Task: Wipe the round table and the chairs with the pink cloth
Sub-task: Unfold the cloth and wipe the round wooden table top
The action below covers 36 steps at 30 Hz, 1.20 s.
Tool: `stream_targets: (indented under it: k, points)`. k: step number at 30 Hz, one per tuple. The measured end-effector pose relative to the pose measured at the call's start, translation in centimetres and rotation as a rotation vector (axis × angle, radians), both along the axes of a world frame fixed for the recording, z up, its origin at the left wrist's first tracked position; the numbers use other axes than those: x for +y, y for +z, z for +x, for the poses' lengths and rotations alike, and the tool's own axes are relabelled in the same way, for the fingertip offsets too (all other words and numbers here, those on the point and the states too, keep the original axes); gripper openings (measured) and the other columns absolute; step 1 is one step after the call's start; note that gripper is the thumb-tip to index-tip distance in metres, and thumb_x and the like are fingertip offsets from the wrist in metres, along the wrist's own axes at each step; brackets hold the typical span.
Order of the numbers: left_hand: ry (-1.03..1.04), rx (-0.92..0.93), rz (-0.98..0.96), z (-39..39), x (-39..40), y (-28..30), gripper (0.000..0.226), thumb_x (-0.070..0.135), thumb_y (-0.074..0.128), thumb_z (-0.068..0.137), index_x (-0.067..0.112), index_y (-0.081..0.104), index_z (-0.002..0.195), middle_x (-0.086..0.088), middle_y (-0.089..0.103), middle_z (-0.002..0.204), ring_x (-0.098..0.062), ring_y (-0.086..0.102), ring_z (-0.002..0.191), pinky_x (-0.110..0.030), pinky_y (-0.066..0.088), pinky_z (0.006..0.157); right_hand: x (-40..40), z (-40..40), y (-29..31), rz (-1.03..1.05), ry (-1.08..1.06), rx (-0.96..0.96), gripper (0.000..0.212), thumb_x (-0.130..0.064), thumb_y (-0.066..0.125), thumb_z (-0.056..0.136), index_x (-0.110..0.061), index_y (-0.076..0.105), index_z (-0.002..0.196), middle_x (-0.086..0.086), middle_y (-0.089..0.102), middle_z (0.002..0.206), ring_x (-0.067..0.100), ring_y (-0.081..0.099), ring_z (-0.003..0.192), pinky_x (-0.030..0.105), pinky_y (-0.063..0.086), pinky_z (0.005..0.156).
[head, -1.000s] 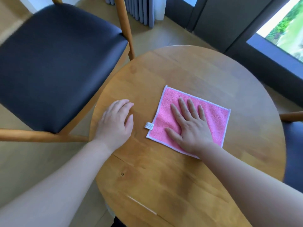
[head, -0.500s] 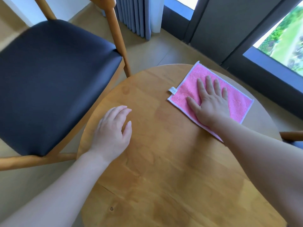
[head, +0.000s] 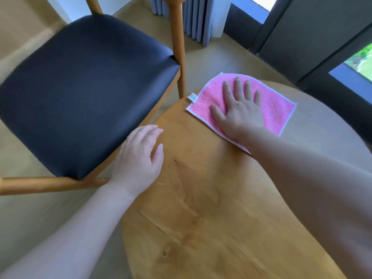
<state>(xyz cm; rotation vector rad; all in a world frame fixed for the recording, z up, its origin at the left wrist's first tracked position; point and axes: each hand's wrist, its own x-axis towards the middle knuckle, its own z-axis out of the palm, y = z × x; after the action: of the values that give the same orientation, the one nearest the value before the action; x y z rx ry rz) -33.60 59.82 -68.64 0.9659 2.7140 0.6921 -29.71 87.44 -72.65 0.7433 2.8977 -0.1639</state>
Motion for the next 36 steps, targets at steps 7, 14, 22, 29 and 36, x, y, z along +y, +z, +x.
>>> stream_targets:
  k: [7, 14, 22, 29, 36]
  points:
    - [0.072, 0.037, 0.001, -1.3, -4.6, 1.3, 0.039, 0.022, 0.045, 0.091, 0.005, 0.058, 0.125, -0.008, 0.056, 0.129, -0.023, 0.046, 0.123, -0.033, 0.036, 0.104, -9.7, -2.0, 0.1, -0.040, 0.210, 0.008, 0.081, -0.069, 0.011, 0.087, -0.023, 0.008, 0.154, 0.009, 0.000, 0.161, 0.034, -0.004, 0.147, 0.055, -0.004, 0.116]
    - [0.145, 0.043, 0.026, -1.5, -7.4, 1.4, 0.039, 0.021, 0.045, 0.090, 0.003, 0.059, 0.122, -0.009, 0.057, 0.128, -0.025, 0.048, 0.122, -0.038, 0.040, 0.102, -17.4, 0.1, 0.3, -0.073, 0.417, 0.020, 0.077, -0.066, 0.014, 0.090, -0.022, 0.014, 0.153, 0.008, 0.004, 0.161, 0.032, -0.004, 0.147, 0.054, -0.005, 0.117]
    - [0.084, 0.050, 0.034, -0.8, -5.2, 1.5, 0.038, 0.022, 0.044, 0.091, 0.006, 0.058, 0.123, -0.007, 0.056, 0.128, -0.022, 0.046, 0.123, -0.035, 0.038, 0.104, -12.7, -0.2, 0.1, -0.063, 0.346, 0.023, 0.078, -0.069, 0.013, 0.087, -0.029, 0.009, 0.153, 0.001, 0.000, 0.161, 0.026, -0.006, 0.148, 0.049, -0.008, 0.117]
    - [0.021, 0.047, -0.005, -0.2, -1.7, 1.3, 0.033, 0.019, 0.048, 0.096, 0.009, 0.055, 0.128, -0.005, 0.054, 0.132, -0.020, 0.044, 0.126, -0.036, 0.038, 0.104, -1.0, 0.6, -0.5, -0.006, 0.104, 0.016, 0.078, -0.074, 0.009, 0.085, -0.034, 0.003, 0.153, -0.001, -0.003, 0.162, 0.025, -0.006, 0.148, 0.050, -0.004, 0.118]
    - [-0.034, 0.038, -0.015, 1.2, 2.1, 0.6, 0.040, 0.026, 0.042, 0.095, 0.010, 0.054, 0.129, -0.004, 0.053, 0.133, -0.020, 0.044, 0.127, -0.033, 0.035, 0.105, 7.3, 4.4, -0.4, 0.026, -0.079, -0.002, 0.081, -0.074, 0.006, 0.083, -0.033, 0.002, 0.153, 0.001, -0.002, 0.162, 0.027, -0.003, 0.148, 0.051, -0.001, 0.118]
